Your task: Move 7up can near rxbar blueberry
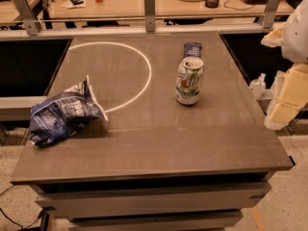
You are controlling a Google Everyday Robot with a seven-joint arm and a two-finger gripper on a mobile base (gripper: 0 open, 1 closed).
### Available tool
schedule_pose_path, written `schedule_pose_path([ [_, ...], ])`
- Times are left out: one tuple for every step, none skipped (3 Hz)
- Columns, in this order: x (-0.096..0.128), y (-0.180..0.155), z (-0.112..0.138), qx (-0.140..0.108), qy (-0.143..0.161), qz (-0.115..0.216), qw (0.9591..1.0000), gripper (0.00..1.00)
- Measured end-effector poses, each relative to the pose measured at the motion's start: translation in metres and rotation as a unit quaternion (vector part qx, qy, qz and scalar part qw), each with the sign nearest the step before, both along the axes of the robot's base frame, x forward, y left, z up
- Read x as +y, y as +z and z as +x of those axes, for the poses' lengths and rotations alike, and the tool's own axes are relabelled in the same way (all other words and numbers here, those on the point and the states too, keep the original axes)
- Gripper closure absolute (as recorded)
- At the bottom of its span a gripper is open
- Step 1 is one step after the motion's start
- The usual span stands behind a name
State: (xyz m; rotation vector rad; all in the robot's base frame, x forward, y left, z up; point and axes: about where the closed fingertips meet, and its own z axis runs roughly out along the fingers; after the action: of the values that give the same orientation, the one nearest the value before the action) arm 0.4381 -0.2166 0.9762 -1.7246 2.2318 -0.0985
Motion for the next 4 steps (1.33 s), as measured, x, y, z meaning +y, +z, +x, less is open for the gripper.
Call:
schedule_pose_path([
  [0.000,0.000,0.000,0.000,0.000,0.000,1.0000,0.00],
  [-0.007,-0.004,0.002,0.003,-0.023,0.054,0.9983,0.00],
  [-0.034,-0.038,0.012,0.001,-0.064,0.156,0.9856,0.00],
  [-0.047,-0.082,0.027,-0.036,-0.072,0.265,0.9610,0.00],
])
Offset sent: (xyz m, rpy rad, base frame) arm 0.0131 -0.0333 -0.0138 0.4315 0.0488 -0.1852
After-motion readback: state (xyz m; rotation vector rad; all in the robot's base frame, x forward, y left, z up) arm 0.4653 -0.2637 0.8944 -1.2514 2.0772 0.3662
